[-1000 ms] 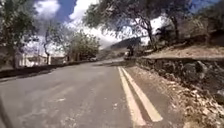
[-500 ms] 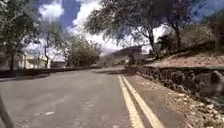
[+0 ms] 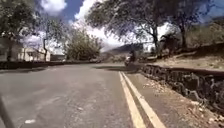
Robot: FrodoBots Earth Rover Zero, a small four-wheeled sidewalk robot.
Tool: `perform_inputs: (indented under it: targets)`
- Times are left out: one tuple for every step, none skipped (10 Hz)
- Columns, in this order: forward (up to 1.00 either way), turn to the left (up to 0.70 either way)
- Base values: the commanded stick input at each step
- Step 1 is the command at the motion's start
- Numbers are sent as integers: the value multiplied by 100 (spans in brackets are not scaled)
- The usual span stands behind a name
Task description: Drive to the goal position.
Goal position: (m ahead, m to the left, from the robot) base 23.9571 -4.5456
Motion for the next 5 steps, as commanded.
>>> perform_inputs:
  targets:
    - [70, 0]
    - [70, 0]
    - [70, 0]
    - [70, 0]
    - [70, 0]
